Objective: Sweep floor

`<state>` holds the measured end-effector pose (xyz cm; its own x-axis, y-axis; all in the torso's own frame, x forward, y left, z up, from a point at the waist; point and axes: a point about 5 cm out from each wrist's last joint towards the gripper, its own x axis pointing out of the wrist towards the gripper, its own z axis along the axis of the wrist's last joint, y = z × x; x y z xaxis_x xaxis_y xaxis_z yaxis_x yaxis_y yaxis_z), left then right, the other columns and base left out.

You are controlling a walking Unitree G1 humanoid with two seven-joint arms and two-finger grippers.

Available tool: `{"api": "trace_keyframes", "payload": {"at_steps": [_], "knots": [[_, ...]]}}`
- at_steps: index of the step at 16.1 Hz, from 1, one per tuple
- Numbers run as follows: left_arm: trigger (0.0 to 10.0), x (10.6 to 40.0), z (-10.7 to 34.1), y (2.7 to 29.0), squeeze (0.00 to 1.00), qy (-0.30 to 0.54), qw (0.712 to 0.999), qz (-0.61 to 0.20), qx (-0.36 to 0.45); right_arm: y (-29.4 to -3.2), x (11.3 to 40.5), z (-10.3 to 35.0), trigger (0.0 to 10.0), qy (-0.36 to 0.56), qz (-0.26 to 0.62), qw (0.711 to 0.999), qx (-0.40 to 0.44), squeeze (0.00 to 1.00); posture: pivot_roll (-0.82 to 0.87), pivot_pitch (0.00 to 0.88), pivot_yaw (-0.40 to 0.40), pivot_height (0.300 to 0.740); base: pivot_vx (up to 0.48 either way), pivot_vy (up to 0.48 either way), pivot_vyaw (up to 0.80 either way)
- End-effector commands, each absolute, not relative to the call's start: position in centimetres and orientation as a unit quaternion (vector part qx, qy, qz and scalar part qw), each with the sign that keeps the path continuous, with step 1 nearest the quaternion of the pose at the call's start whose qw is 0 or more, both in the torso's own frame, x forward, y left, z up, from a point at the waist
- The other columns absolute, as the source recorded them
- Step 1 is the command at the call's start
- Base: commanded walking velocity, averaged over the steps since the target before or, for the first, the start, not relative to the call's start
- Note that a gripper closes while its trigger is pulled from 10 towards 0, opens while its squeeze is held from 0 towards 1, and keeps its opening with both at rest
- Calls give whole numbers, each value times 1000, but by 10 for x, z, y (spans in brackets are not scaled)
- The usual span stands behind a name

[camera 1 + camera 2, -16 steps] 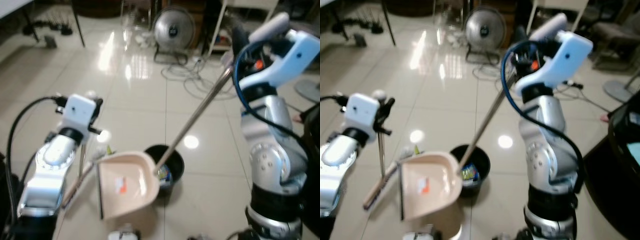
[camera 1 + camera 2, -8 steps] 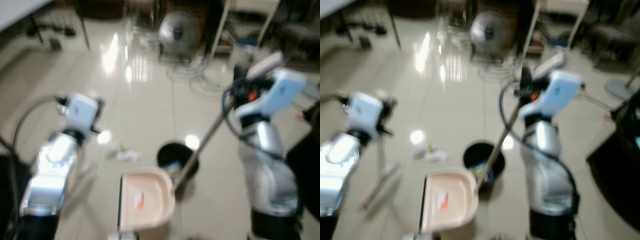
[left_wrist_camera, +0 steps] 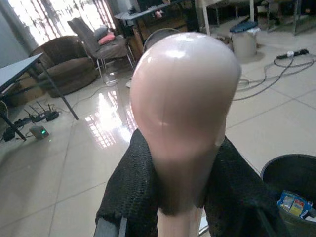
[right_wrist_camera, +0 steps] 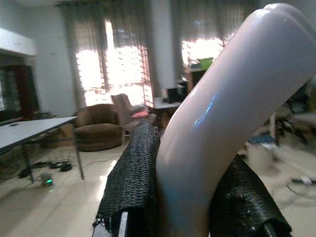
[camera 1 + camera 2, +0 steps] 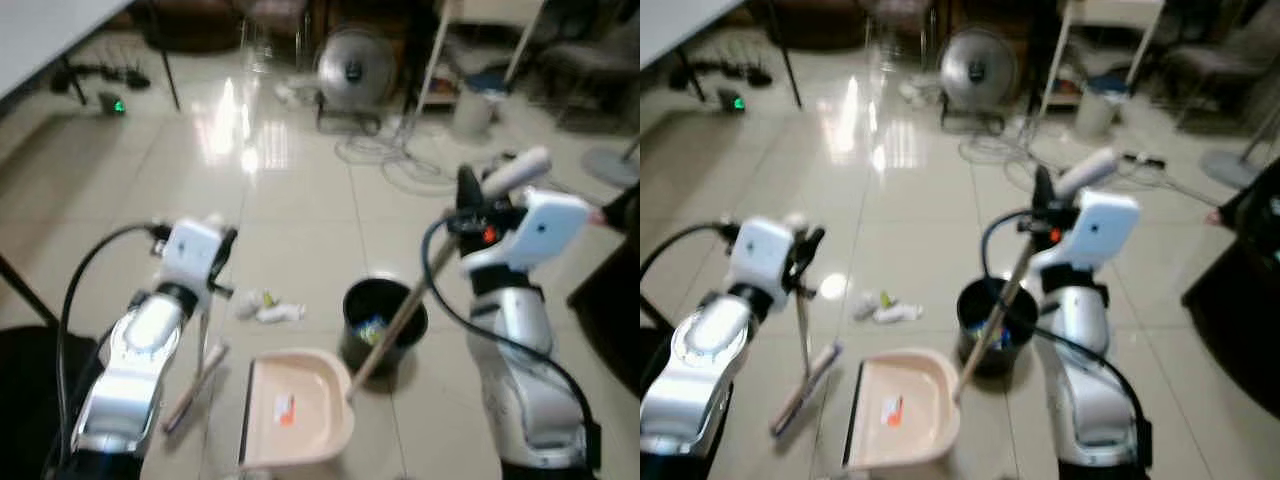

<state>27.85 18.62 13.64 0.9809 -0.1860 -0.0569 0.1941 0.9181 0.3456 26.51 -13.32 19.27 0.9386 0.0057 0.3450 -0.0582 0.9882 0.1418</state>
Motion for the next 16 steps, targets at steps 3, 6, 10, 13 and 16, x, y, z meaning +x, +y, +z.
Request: {"api": "trace_keyframes", "payload": {"at_steps": [3,6,10,13,16], "knots": [[10000,271,142,178,0,-11,979,-97,180,-166,260,168,10000,-140,-19,988,-56,0,99,77,-30,740,0,-320,0],[10000,274,146,175,0,-17,984,-81,156,-173,258,165,10000,-132,-35,991,-7,0,104,81,-33,740,0,0,0],[10000,278,156,177,0,-40,985,-66,157,-167,260,157,10000,-107,-9,994,0,0,104,89,-29,740,0,0,0],[10000,277,154,177,0,-41,987,-61,145,-164,259,156,10000,-98,3,995,-7,0,102,91,-33,740,80,0,0],[10000,272,151,175,0,-37,988,-53,139,-164,265,166,10000,-125,11,991,-57,0,106,92,-46,740,265,0,0]]}}
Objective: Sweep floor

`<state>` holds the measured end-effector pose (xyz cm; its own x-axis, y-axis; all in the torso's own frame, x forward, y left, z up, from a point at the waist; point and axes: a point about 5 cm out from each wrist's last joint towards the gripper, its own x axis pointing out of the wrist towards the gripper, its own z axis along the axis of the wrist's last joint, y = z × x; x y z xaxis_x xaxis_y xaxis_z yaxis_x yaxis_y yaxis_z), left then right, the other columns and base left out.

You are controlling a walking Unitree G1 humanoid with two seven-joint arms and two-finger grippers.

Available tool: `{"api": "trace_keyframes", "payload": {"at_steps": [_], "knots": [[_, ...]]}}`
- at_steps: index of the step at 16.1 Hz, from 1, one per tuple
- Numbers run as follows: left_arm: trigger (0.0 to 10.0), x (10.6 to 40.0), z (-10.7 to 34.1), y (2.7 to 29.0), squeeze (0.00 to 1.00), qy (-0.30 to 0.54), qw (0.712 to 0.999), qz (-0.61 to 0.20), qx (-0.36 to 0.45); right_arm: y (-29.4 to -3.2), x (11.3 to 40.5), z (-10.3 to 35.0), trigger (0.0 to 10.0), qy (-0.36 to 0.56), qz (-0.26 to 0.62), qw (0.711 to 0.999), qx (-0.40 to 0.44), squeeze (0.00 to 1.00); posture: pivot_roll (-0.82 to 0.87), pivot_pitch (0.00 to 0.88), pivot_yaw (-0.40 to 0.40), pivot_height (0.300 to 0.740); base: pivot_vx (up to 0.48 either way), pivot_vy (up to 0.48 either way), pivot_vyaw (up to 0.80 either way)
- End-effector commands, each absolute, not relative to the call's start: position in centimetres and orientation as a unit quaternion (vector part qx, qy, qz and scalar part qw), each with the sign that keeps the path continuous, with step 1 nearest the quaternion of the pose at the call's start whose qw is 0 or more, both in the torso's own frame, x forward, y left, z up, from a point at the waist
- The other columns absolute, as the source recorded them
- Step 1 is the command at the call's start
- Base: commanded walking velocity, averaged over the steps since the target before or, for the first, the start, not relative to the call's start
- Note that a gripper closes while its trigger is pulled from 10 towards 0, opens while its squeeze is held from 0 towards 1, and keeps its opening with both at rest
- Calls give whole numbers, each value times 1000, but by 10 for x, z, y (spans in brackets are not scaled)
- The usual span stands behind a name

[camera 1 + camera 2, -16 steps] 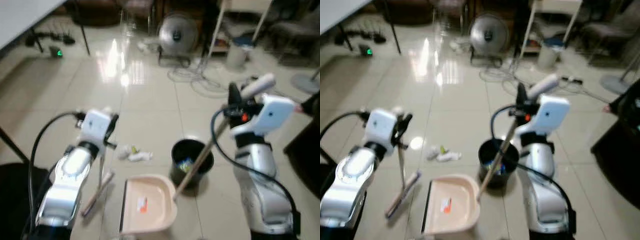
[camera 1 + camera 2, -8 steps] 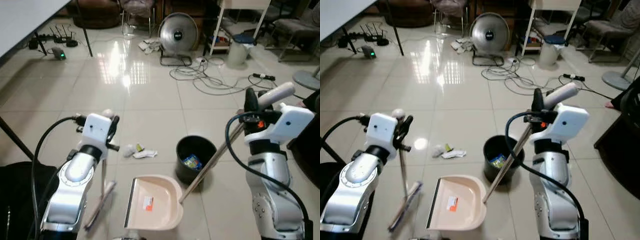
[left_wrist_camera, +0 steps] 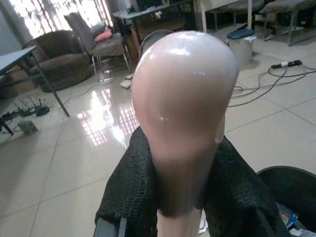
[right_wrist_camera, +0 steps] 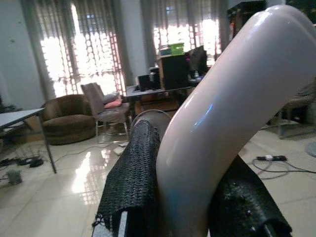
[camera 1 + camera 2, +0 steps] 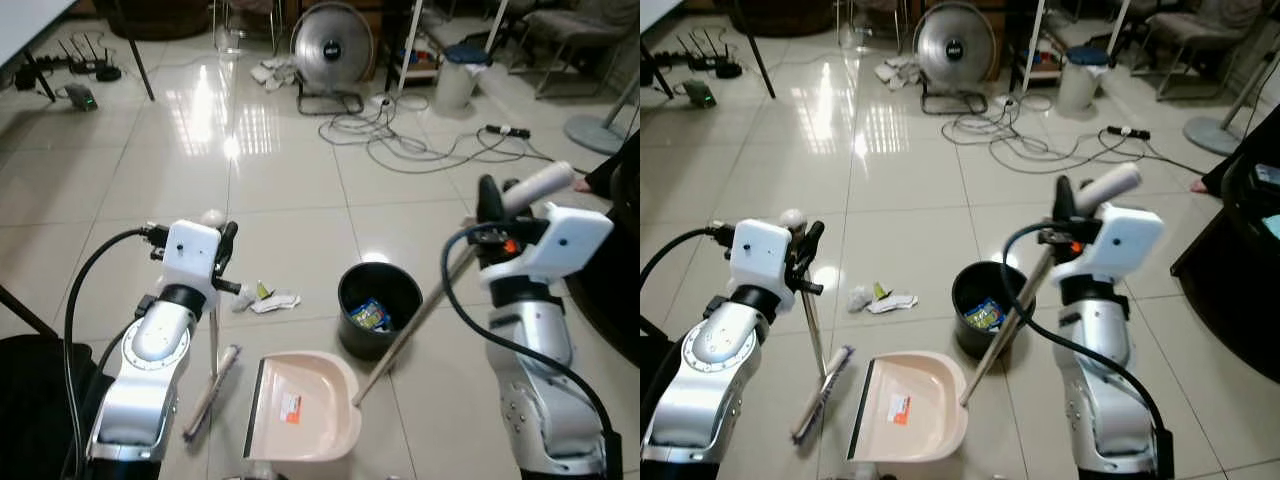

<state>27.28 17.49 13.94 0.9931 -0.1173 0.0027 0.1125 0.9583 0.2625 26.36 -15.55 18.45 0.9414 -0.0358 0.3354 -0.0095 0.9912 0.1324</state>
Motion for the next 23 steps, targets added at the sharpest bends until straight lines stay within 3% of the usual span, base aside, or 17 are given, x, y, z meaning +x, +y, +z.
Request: {"api": "trace_keyframes", "payload": {"at_steps": [1,6,8,12,18,23], "knots": [[10000,270,150,176,0,-35,989,-49,139,-165,269,175,10000,-145,12,988,-45,0,108,91,-48,740,274,0,0],[10000,271,150,182,0,-33,988,-42,147,-167,284,216,10000,-184,49,982,-10,0,111,89,-50,740,273,0,0],[10000,272,151,189,0,-34,986,-27,164,-167,289,227,10000,-172,90,979,-55,0,114,84,-54,740,274,0,0],[10000,273,154,202,0,-35,984,-9,177,-183,294,266,10000,-217,77,972,-41,0,114,80,-54,740,273,0,0],[10000,275,156,211,0,-37,982,2,187,-196,298,286,10000,-242,71,967,-20,0,116,70,-59,740,276,0,0],[10000,276,156,211,0,-40,981,2,188,-189,295,287,10000,-255,75,964,15,0,112,56,-54,740,274,0,0]]}}
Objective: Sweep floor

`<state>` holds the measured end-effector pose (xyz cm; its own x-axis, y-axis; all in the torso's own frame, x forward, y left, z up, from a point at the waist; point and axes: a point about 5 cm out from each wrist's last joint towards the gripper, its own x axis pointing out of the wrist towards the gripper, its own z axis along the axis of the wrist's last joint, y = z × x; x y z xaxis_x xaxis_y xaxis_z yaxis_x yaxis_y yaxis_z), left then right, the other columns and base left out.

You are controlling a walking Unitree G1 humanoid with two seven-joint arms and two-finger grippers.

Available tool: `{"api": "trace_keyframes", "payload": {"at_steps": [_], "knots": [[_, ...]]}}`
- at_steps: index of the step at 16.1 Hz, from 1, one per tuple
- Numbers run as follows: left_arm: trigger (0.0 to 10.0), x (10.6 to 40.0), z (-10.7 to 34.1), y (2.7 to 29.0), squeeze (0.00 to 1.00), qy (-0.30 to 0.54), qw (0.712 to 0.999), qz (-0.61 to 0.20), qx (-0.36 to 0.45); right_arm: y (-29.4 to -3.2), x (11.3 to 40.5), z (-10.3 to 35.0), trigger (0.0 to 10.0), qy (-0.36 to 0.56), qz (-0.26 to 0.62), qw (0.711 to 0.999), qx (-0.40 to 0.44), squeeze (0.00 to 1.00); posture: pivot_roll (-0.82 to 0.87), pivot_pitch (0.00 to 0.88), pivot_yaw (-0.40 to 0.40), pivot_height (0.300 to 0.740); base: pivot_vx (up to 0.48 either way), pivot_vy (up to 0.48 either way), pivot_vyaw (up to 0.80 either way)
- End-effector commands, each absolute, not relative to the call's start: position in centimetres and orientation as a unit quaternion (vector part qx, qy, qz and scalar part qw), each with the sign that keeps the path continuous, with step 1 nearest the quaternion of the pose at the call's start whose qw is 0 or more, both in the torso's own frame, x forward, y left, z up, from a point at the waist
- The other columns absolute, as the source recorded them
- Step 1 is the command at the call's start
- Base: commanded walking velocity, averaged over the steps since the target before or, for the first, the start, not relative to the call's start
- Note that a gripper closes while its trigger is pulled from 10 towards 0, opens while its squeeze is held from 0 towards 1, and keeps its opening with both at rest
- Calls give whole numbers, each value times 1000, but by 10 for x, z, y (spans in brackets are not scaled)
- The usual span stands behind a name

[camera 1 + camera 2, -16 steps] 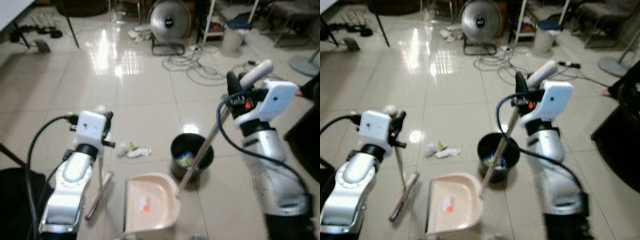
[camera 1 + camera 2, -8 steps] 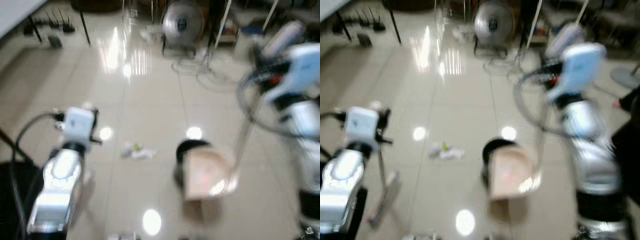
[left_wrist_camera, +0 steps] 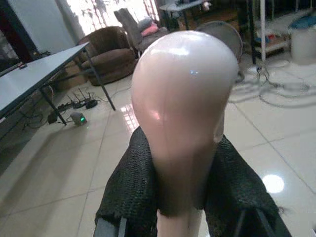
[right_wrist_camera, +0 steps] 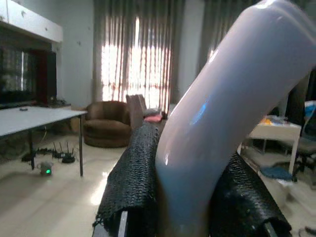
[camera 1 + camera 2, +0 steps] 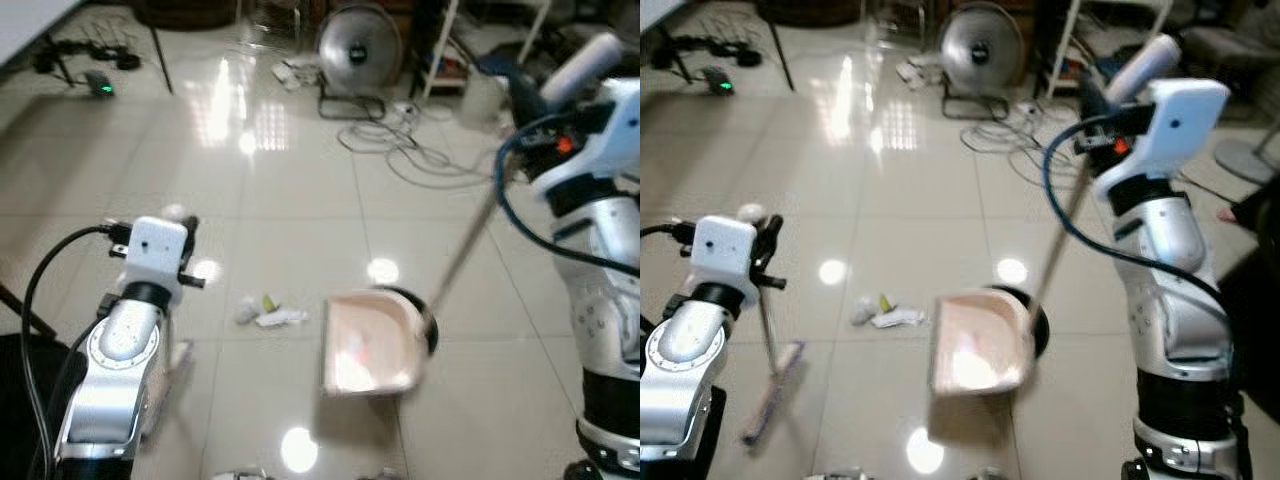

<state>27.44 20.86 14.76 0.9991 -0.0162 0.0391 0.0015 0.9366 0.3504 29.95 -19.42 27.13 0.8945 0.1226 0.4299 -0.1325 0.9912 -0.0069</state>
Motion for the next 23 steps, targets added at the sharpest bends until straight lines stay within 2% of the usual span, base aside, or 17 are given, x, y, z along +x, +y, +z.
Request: {"api": "trace_keyframes", "payload": {"at_steps": [1,5,7,11,13,20,23], "knots": [[10000,277,156,211,0,-42,981,4,190,-188,295,287,10000,-265,74,961,31,0,113,53,-56,740,266,0,0],[10000,281,161,215,0,-49,980,20,194,-168,294,278,10000,-307,64,946,75,0,121,57,-58,740,262,0,0],[10000,281,161,220,0,-47,978,27,204,-143,292,272,10000,-323,103,937,85,0,123,63,-61,740,255,0,0],[10000,281,160,216,0,-46,980,26,192,-124,295,245,10000,-293,118,945,89,0,123,64,-61,740,260,0,0],[10000,280,158,212,0,-46,981,21,189,-119,293,242,10000,-290,129,944,88,0,122,66,-63,740,298,0,0],[10000,279,159,212,0,-45,982,15,185,-114,292,231,10000,-282,137,946,87,0,129,76,-60,740,334,0,800],[10000,279,159,212,0,-45,982,14,184,-116,294,226,10000,-270,126,947,119,0,128,74,-62,740,366,0,0]]}}
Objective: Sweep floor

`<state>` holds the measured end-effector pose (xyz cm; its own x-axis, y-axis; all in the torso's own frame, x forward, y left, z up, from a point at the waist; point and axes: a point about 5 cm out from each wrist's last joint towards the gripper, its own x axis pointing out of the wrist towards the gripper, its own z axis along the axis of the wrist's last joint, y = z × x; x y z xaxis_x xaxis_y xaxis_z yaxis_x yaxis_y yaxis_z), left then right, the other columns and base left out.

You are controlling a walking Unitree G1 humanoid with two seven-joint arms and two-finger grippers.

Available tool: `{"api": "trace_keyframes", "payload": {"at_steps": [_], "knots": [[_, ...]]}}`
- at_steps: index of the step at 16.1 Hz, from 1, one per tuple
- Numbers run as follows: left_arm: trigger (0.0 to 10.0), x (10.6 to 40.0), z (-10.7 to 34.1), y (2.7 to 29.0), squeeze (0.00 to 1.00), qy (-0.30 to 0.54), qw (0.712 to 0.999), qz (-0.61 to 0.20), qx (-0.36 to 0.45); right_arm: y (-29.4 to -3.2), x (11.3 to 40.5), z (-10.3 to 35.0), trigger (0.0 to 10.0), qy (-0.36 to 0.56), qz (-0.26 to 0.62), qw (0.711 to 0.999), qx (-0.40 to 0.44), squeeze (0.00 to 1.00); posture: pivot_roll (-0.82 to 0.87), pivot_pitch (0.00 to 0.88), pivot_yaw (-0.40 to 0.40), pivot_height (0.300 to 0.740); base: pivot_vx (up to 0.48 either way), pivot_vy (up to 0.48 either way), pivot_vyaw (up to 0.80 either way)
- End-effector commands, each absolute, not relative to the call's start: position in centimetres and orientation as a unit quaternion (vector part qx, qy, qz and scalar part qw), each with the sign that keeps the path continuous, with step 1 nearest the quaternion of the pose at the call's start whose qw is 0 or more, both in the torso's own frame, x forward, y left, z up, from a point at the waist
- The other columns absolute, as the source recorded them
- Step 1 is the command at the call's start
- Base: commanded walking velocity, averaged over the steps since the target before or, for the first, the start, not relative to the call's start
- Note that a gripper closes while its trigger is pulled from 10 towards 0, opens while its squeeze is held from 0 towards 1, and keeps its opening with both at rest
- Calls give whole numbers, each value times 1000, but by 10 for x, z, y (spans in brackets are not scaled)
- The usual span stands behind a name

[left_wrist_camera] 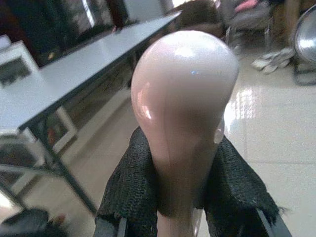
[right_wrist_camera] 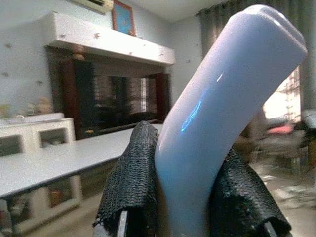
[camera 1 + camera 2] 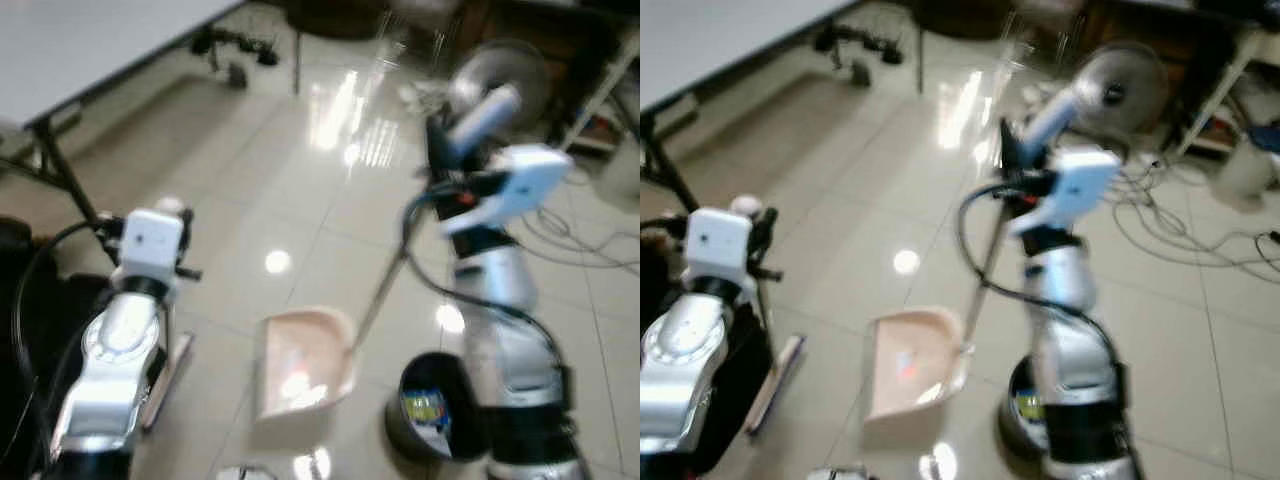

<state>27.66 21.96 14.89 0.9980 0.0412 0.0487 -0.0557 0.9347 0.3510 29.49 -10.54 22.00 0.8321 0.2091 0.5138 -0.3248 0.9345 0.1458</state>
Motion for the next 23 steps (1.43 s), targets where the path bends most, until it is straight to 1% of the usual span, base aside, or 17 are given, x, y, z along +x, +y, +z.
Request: {"api": "trace_keyframes", "payload": {"at_steps": [1,4,5,6,9,11,15,20,23], "knots": [[10000,279,159,212,0,-45,982,14,183,-117,294,225,10000,-268,123,948,123,0,128,74,-62,740,368,0,0],[10000,279,157,210,0,-43,982,10,183,-124,301,215,10000,-237,82,964,89,0,128,80,-59,740,365,0,0],[10000,279,157,209,0,-42,982,8,183,-129,303,214,10000,-240,53,968,43,0,126,82,-57,740,364,0,0],[10000,279,157,208,0,-42,982,5,183,-131,304,211,10000,-243,46,969,30,0,126,82,-57,740,364,0,0],[10000,280,153,203,0,-38,983,-3,178,-146,304,194,10000,-198,22,976,90,0,125,86,-55,740,366,0,0],[10000,281,153,198,0,-40,984,-7,174,-148,301,192,10000,-207,26,969,132,0,126,88,-53,740,366,0,0],[10000,284,153,195,0,-41,984,-13,170,-144,297,194,10000,-224,41,965,130,0,121,88,-46,740,366,0,0],[10000,285,153,195,0,-41,984,-14,171,-147,296,193,10000,-235,38,964,118,0,125,88,-38,740,368,0,0],[10000,286,152,195,0,-41,984,-16,171,-149,296,190,10000,-239,29,966,93,0,123,85,-33,740,364,0,0]]}}
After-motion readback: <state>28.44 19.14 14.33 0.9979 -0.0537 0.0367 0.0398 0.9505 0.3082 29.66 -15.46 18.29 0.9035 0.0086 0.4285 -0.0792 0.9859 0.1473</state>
